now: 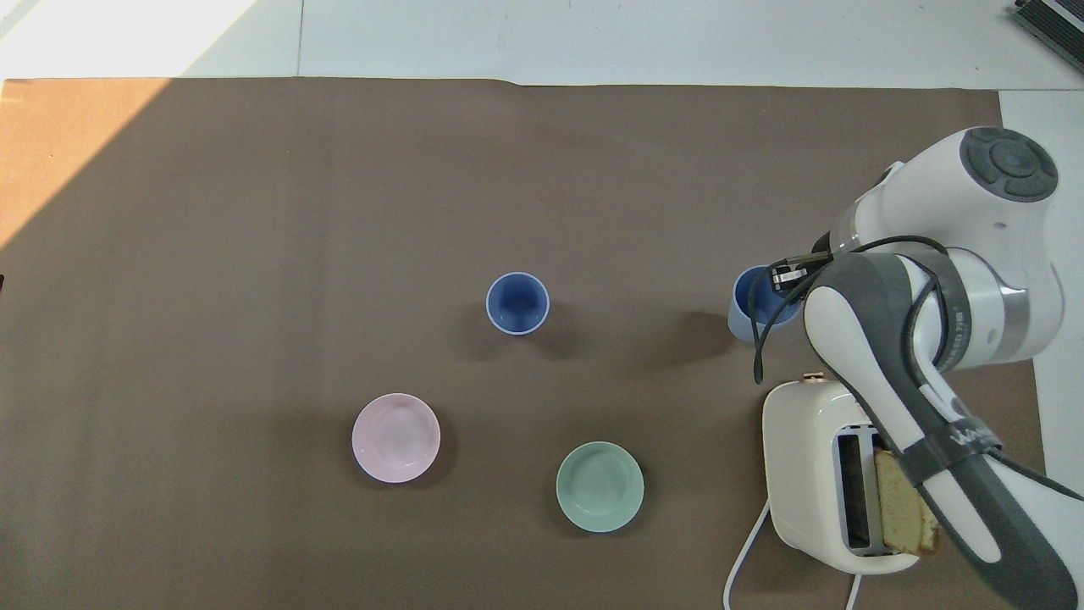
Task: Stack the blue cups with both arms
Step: 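Grasp the second blue cup with the right gripper and lift it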
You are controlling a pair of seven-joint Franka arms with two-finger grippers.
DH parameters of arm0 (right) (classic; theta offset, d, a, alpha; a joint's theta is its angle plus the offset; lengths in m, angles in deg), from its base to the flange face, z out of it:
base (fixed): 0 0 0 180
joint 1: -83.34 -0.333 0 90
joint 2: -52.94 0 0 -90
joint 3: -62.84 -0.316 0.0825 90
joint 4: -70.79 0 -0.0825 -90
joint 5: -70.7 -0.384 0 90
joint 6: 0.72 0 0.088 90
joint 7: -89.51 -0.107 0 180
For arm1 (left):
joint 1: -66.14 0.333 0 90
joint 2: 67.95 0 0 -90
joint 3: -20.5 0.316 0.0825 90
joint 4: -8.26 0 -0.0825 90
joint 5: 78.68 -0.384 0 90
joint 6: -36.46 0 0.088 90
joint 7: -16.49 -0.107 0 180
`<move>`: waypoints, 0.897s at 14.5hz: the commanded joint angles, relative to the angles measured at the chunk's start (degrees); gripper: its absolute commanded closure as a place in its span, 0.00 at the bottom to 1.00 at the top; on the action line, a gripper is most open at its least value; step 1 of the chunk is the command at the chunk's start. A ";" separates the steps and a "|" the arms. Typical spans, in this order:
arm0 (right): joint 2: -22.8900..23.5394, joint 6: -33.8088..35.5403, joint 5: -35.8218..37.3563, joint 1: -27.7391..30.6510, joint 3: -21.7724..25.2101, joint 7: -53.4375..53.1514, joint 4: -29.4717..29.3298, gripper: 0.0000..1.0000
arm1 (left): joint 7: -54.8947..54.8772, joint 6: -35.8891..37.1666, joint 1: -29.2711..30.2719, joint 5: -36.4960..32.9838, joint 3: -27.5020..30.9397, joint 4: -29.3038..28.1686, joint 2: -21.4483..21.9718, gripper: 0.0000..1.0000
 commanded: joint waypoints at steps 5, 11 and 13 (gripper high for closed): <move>-2.56 5.54 -3.01 0.47 -0.18 0.57 -4.15 1.00 | 0.52 -0.19 6.74 -0.99 -9.49 0.06 0.07 0.00; -1.77 5.81 -4.16 -4.43 -0.44 -8.19 -8.63 1.00 | 0.52 0.51 6.39 -0.47 -9.58 -0.21 0.42 0.00; -0.29 6.08 -4.25 -8.12 -0.44 -14.77 -11.62 1.00 | 0.61 0.43 6.82 -0.47 -9.58 -0.21 0.51 0.00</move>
